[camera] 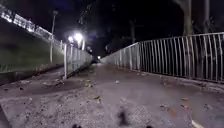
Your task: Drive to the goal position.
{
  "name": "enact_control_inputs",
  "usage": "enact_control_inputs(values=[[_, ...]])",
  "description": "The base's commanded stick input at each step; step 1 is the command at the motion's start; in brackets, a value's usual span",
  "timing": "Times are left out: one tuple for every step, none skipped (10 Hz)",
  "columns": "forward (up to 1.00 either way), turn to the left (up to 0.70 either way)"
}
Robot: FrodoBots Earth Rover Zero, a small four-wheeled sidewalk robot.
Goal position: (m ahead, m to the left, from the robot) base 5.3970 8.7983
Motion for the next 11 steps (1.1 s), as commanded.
enact_control_inputs(values=[[0.0,0.0],[0.0,0.0],[0.0,0.0],[0.0,0.0],[0.33,0.0],[0.45,0.0],[0.45,0.0],[0.45,0.0],[0.45,0.0],[0.45,0.0],[0.45,0.0]])
